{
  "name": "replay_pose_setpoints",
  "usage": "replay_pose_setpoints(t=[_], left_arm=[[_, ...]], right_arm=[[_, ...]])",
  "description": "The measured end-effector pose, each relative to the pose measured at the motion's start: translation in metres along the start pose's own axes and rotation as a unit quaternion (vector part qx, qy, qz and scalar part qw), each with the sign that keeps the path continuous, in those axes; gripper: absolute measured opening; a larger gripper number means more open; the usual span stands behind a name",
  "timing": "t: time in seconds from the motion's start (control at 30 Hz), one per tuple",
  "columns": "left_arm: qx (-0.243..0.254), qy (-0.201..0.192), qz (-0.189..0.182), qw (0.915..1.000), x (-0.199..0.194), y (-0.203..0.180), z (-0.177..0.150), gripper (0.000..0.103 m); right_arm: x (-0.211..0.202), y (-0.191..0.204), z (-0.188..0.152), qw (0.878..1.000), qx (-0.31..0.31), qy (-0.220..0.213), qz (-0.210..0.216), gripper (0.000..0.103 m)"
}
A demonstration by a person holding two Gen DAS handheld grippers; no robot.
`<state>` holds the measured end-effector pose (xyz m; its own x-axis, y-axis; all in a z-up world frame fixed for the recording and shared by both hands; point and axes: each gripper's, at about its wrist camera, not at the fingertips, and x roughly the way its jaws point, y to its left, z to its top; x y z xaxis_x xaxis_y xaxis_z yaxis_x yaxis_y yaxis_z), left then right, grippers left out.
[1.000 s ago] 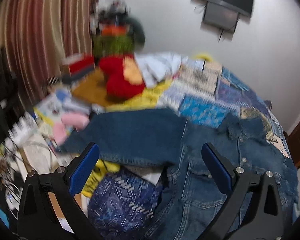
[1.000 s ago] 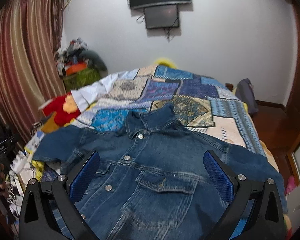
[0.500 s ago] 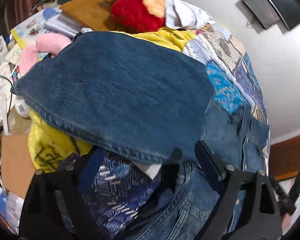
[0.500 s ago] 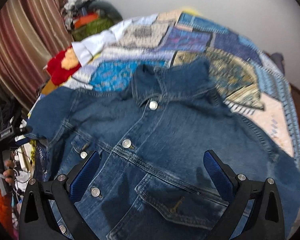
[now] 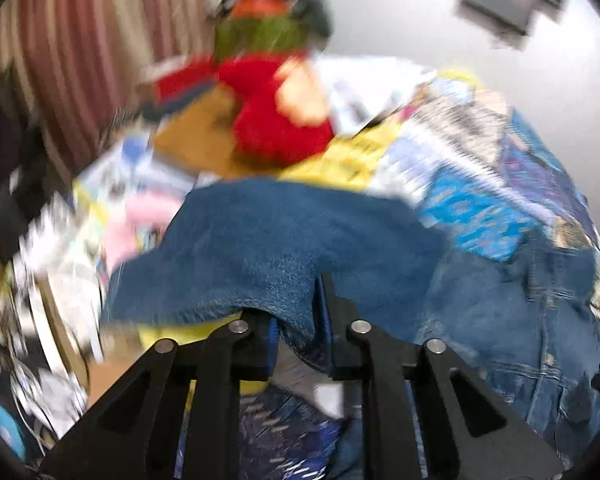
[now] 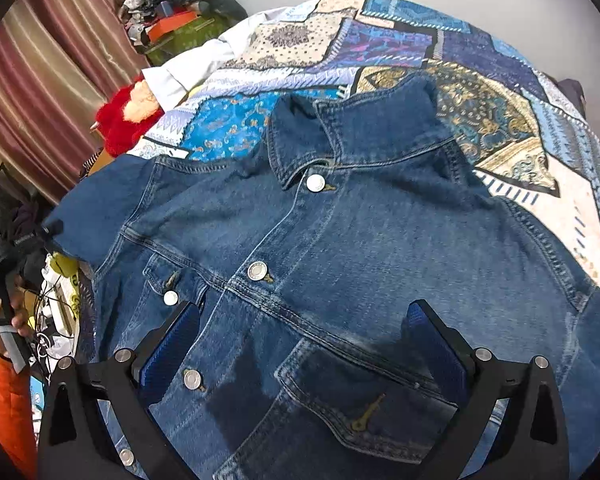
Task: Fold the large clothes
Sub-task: 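Grasp the jacket sleeve with the left tool and lift it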
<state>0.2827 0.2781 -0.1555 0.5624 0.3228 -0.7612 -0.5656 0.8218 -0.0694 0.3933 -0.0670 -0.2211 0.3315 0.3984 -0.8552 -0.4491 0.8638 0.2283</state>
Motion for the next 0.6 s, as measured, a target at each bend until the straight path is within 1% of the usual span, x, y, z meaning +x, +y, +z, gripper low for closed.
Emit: replay_pose_setpoints(t=[0.07, 0.13, 0.17, 0.23, 0.33, 0.37, 0.43, 0.5, 0.53, 0.6], left_arm=[[0.032, -0.028, -0.018, 0.9989, -0.019, -0.024, 0.008, 0.014], [0.067, -0.047, -0.046, 0.9956, -0.035, -0.054, 0.013, 0.013], [0.076, -0.047, -0.057, 0.9943, -0.038, -0.063, 0.012, 0.013], [0.1, -0.03, -0.09, 0.9905, -0.037, -0.088, 0.004, 0.013], [0.145, 0.015, -0.121, 0.9819, -0.018, -0.126, -0.025, 0.013], [0.15, 0.028, -0.127, 0.98, -0.011, -0.133, -0.031, 0.013], [0.15, 0.078, -0.141, 0.9756, 0.015, -0.143, -0.05, 0.013], [0.139, 0.135, -0.148, 0.9699, 0.044, -0.148, -0.067, 0.013], [0.132, 0.157, -0.147, 0.9677, 0.058, -0.148, -0.075, 0.013], [0.133, 0.18, -0.138, 0.9647, 0.076, -0.148, -0.088, 0.014]], right_arm=[[-0.011, -0.004, 0.0, 1.0, 0.006, -0.01, 0.0, 0.103], [-0.022, -0.009, -0.001, 1.0, 0.016, -0.022, 0.002, 0.103], [-0.03, -0.012, -0.002, 0.999, 0.022, -0.029, 0.004, 0.103], [-0.043, -0.018, -0.005, 0.999, 0.034, -0.04, 0.007, 0.103], [-0.062, -0.026, -0.012, 0.998, 0.044, -0.054, 0.006, 0.103], [-0.067, -0.028, -0.014, 0.997, 0.046, -0.057, 0.006, 0.103], [-0.079, -0.033, -0.02, 0.997, 0.048, -0.064, 0.001, 0.103], [-0.087, -0.037, -0.027, 0.996, 0.049, -0.069, -0.003, 0.103], [-0.092, -0.04, -0.03, 0.996, 0.051, -0.071, -0.005, 0.103], [-0.098, -0.044, -0.036, 0.996, 0.052, -0.074, -0.009, 0.103]])
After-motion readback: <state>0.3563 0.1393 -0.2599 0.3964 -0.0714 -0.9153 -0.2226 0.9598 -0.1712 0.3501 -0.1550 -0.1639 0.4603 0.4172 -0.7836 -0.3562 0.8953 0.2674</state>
